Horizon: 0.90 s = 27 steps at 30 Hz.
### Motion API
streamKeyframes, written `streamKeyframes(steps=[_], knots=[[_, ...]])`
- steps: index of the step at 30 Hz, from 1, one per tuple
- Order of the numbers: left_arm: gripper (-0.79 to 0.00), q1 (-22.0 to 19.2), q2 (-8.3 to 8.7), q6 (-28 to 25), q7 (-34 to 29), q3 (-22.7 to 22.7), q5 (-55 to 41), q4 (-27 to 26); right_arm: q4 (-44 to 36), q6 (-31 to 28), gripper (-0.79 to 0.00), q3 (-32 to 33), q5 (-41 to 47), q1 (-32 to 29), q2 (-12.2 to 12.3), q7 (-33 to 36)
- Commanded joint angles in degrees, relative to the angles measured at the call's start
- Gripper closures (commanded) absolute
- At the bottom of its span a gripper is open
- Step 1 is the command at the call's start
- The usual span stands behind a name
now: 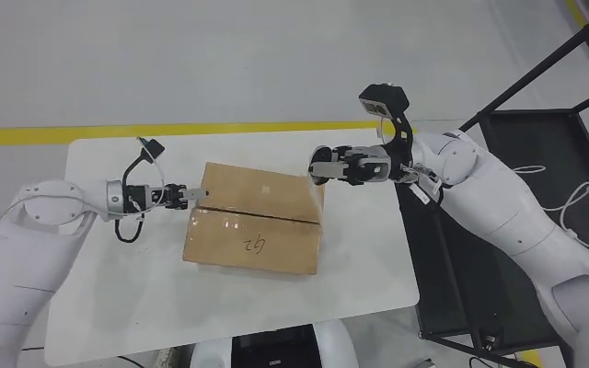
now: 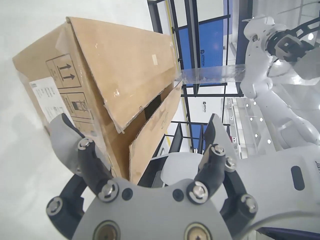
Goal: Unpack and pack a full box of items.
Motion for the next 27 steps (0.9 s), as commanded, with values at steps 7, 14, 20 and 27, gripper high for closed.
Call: streamKeyframes(steps=[7,14,20,27], knots=[[-0.785,-5.22,-2.71,-1.04,-1.36,6.57,-0.65,3.31,2.27,-0.12,0.0,0.13,-2.32,-1.35,-1.38,0.26],[-0.785,-9.19,-5.48,-2.18,-2.0,12.08,-1.79,5.98,2.65,0.08,0.0,2.27,-4.38,-3.34,-1.45,0.46],[-0.785,-12.52,-8.13,-2.87,-3.4,16.82,-2.84,8.46,2.85,0.39,0.0,5.33,-6.79,-6.22,-0.7,0.74],[-0.785,-14.59,-9.44,-5.3,-3.89,17.19,-4.97,14.48,1.87,1.15,0.0,6.84,-11.6,-10.56,-0.57,-1.85]])
